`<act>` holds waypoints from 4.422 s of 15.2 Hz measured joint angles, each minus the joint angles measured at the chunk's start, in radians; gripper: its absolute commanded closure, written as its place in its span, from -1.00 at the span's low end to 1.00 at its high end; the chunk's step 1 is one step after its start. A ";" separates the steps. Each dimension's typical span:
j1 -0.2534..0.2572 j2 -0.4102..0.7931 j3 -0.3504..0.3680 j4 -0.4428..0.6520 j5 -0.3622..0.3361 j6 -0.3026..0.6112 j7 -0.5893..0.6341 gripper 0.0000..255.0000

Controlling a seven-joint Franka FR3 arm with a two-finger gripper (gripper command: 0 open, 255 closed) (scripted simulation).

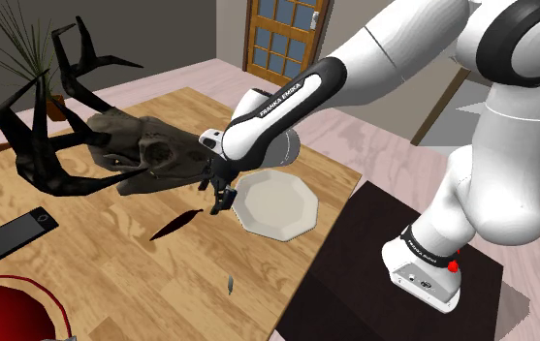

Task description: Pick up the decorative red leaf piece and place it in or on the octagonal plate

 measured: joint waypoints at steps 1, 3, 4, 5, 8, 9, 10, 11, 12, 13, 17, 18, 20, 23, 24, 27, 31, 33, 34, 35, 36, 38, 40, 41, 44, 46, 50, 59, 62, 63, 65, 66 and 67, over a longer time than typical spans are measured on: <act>0.000 0.016 0.003 0.010 0.003 0.006 -0.004 -1.00; -0.001 0.046 0.014 0.024 0.017 0.024 -0.017 -1.00; -0.002 0.064 0.020 0.033 0.024 0.034 -0.024 -1.00; -0.001 0.073 0.022 0.039 0.025 0.038 -0.025 -1.00; -0.001 0.084 0.024 0.046 0.028 0.043 -0.028 -1.00; -0.001 0.085 0.025 0.046 0.028 0.043 -0.028 -1.00; -0.001 0.085 0.025 0.047 0.028 0.043 -0.028 -1.00; -0.001 0.085 0.025 0.047 0.028 0.044 -0.028 -1.00; -0.001 0.085 0.025 0.047 0.028 0.044 -0.028 1.00; -0.001 0.085 0.025 0.047 0.028 0.044 -0.028 1.00; -0.001 0.085 0.025 0.047 0.028 0.044 -0.028 1.00; -0.001 0.085 0.025 0.047 0.028 0.044 -0.028 1.00; -0.001 0.085 0.025 0.047 0.028 0.044 -0.028 1.00; 0.001 0.080 0.022 0.045 0.025 0.040 -0.024 1.00; 0.003 0.070 0.017 0.042 0.018 0.032 -0.017 1.00; 0.016 0.035 -0.002 0.035 -0.008 0.006 0.016 1.00; 0.033 -0.010 -0.025 0.027 -0.046 -0.030 0.060 1.00; 0.043 -0.031 -0.037 0.028 -0.069 -0.049 0.088 1.00; 0.044 -0.043 -0.042 0.027 -0.078 -0.060 0.096 1.00; 0.045 -0.054 -0.046 0.024 -0.085 -0.069 0.103 1.00; 0.047 -0.066 -0.052 0.023 -0.095 -0.080 0.113 1.00; 0.053 -0.088 -0.060 0.020 -0.113 -0.097 0.134 1.00; 0.049 -0.110 -0.063 0.005 -0.116 -0.106 0.133 1.00; 0.041 -0.131 -0.062 -0.022 -0.104 -0.104 0.114 1.00; 0.006 -0.200 -0.061 -0.118 -0.052 -0.098 0.031 1.00; -0.017 -0.252 -0.069 -0.180 -0.025 -0.105 -0.022 1.00; -0.061 -0.350 -0.099 -0.299 0.026 -0.121 -0.140 1.00; -0.163 -0.548 -0.211 -0.520 0.024 -0.181 -0.343 1.00; -0.206 -0.592 -0.259 -0.570 -0.004 -0.204 -0.406 1.00; -0.207 -0.589 -0.266 -0.576 0.004 -0.200 -0.423 1.00; -0.197 -0.565 -0.277 -0.579 0.039 -0.182 -0.465 1.00; -0.192 -0.552 -0.282 -0.579 0.058 -0.174 -0.486 1.00; -0.184 -0.536 -0.284 -0.577 0.082 -0.163 -0.507 1.00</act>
